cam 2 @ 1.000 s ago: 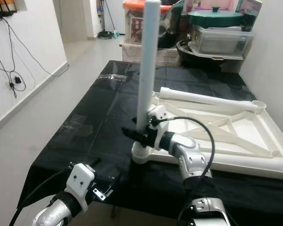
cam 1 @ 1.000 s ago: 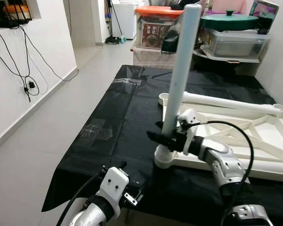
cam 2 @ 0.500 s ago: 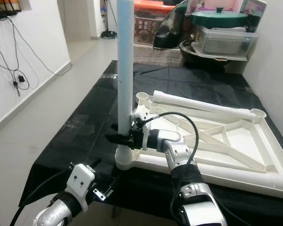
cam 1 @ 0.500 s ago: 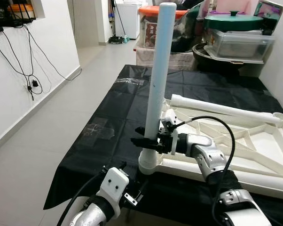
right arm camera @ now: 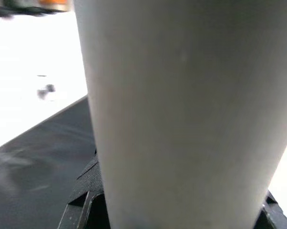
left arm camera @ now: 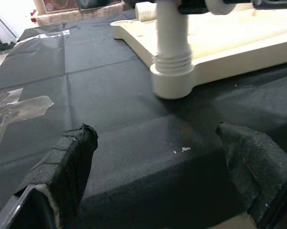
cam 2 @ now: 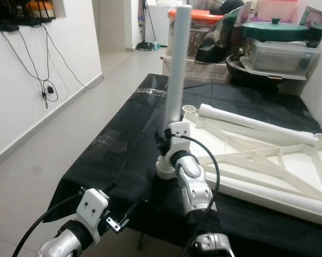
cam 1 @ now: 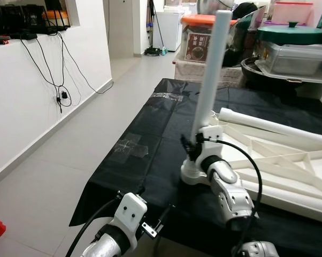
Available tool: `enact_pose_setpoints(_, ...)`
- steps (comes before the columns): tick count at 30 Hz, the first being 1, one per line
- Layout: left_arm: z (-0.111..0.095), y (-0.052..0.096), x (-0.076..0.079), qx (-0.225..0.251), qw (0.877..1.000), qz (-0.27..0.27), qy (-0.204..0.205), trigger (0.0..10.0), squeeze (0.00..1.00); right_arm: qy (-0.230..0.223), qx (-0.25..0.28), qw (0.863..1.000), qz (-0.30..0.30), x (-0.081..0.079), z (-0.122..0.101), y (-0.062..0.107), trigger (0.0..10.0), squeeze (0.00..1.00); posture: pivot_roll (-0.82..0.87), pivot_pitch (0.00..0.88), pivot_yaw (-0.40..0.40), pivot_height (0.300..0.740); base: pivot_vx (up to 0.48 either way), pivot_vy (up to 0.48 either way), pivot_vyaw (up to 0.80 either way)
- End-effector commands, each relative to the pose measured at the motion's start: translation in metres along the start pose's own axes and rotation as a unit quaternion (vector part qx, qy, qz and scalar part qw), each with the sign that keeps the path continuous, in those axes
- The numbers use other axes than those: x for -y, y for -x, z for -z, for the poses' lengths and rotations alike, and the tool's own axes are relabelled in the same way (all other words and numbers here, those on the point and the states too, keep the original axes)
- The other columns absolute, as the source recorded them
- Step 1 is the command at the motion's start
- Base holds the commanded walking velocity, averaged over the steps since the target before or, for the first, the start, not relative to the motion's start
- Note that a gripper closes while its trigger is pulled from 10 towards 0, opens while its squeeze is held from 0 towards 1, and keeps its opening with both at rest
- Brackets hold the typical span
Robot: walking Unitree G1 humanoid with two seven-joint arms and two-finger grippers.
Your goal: Building children table
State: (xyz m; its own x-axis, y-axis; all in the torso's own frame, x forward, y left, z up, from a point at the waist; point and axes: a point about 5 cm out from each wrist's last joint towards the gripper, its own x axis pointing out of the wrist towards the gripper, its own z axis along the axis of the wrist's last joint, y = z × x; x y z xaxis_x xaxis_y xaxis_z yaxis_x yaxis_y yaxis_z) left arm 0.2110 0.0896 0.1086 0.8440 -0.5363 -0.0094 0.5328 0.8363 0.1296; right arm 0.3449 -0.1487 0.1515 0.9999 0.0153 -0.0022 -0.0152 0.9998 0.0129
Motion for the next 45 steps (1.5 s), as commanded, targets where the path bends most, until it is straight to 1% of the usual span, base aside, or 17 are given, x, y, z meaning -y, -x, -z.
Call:
enact_pose_setpoints(1, 0.001, 0.000, 0.000, 0.000, 1.000, 0.003, 0.002, 10.0, 0.00, 0.005, -0.022, 0.997, 0.071, 0.019, 0.007, 0.007, 0.0, 0.00, 0.15, 0.000, -0.048, 0.740, 0.000, 0.000, 0.00)
enact_pose_setpoints(8, 0.001, -0.001, -0.002, 0.000, 1.000, -0.001, 0.000, 10.0, 0.00, -0.060, -0.039, 0.988, 0.137, -0.019, 0.017, 0.026, 1.0, 0.00, 0.15, 0.000, -0.049, 0.740, 0.000, 0.000, 0.00)
enact_pose_setpoints(9, 0.000, -0.001, -0.002, 0.000, 1.000, -0.001, 0.000, 10.0, 0.00, -0.062, -0.029, 0.990, 0.121, -0.025, 0.015, 0.025, 10.0, 0.00, 0.15, 0.000, -0.052, 0.740, 0.000, 0.000, 0.00)
enact_pose_setpoints(12, 0.000, -0.001, -0.002, 0.000, 1.000, -0.001, 0.000, 10.0, 0.00, -0.062, -0.029, 0.990, 0.121, -0.025, 0.015, 0.025, 10.0, 0.00, 0.15, 0.000, -0.052, 0.740, 0.000, 0.000, 0.00)
enact_pose_setpoints(13, 0.000, -0.001, -0.002, 0.001, 1.000, -0.001, 0.000, 10.0, 0.00, -0.077, -0.012, 0.994, 0.080, -0.033, 0.012, 0.022, 10.0, 1.00, 0.15, 0.000, -0.050, 0.740, 0.000, 0.000, 0.00)
enact_pose_setpoints(15, 0.000, -0.001, -0.002, 0.001, 1.000, -0.001, 0.000, 10.0, 0.00, -0.077, -0.012, 0.994, 0.080, -0.033, 0.012, 0.022, 10.0, 1.00, 0.15, 0.000, -0.050, 0.740, 0.000, 0.000, 0.00)
enact_pose_setpoints(16, 0.000, -0.001, -0.002, 0.001, 1.000, -0.001, 0.000, 10.0, 0.00, -0.091, 0.007, 0.995, 0.033, -0.038, 0.008, 0.017, 10.0, 0.46, 0.15, 0.000, -0.051, 0.740, 0.000, 0.000, 0.00)
enact_pose_setpoints(17, 0.000, -0.001, -0.002, 0.001, 1.000, -0.001, 0.000, 10.0, 0.00, -0.091, 0.007, 0.995, 0.033, -0.038, 0.008, 0.017, 10.0, 0.46, 0.15, 0.000, -0.051, 0.740, 0.000, 0.000, 0.00)
enact_pose_setpoints(18, 0.000, -0.001, -0.002, 0.001, 1.000, -0.001, 0.000, 10.0, 0.00, -0.085, 0.020, 0.996, 0.003, -0.034, 0.004, 0.010, 10.0, 0.00, 0.15, 0.000, -0.047, 0.740, 0.000, 0.000, 0.00)
enact_pose_setpoints(24, 0.000, -0.002, -0.003, 0.002, 1.000, -0.002, 0.000, 10.0, 0.00, -0.084, 0.020, 0.987, -0.139, -0.020, -0.010, -0.007, 10.0, 0.00, 0.14, 0.000, -0.047, 0.740, 0.000, 0.000, 0.00)
enact_pose_setpoints(26, 0.000, -0.003, -0.003, 0.003, 1.000, -0.002, -0.001, 10.0, 0.00, -0.076, -0.010, 0.953, -0.293, -0.012, -0.015, -0.008, 10.0, 0.00, 0.15, 0.000, -0.050, 0.740, 0.000, 0.000, 0.00)
enact_pose_setpoints(33, -0.001, -0.004, -0.003, 0.004, 1.000, -0.003, -0.003, 10.0, 0.00, -0.034, -0.068, 0.860, -0.505, -0.013, -0.016, 0.002, 10.0, 0.00, 0.16, 0.000, -0.055, 0.740, 0.000, 0.000, 0.00)
enact_pose_setpoints(36, -0.001, -0.004, -0.003, 0.004, 1.000, -0.003, -0.003, 10.0, 0.00, -0.034, -0.068, 0.860, -0.505, -0.013, -0.016, 0.002, 10.0, 0.00, 0.16, 0.000, -0.055, 0.740, 0.000, 0.000, 0.00)
enact_pose_setpoints(39, -0.001, -0.003, -0.003, 0.004, 1.000, -0.005, -0.004, 10.0, 0.00, -0.029, -0.081, 0.820, -0.566, -0.023, -0.018, 0.001, 10.0, 0.00, 0.17, 0.000, -0.058, 0.740, 0.000, 0.000, 0.00)
enact_pose_setpoints(41, -0.001, -0.003, -0.003, 0.004, 1.000, -0.005, -0.004, 10.0, 0.00, -0.029, -0.081, 0.820, -0.566, -0.023, -0.018, 0.001, 10.0, 0.00, 0.17, 0.000, -0.058, 0.740, 0.000, 0.000, 0.00)
enact_pose_setpoints(42, -0.001, -0.003, -0.003, 0.004, 1.000, -0.005, -0.005, 10.0, 0.00, -0.026, -0.083, 0.806, -0.586, -0.032, -0.018, -0.002, 3.2, 0.00, 0.17, 0.000, -0.061, 0.740, 0.000, 0.000, 0.00)
enact_pose_setpoints(45, -0.001, -0.002, -0.003, 0.004, 1.000, -0.006, -0.006, 10.0, 0.00, -0.023, -0.082, 0.794, -0.602, -0.039, -0.017, -0.004, 0.0, 0.00, 0.18, 0.000, -0.066, 0.740, 0.000, 0.000, 0.00)
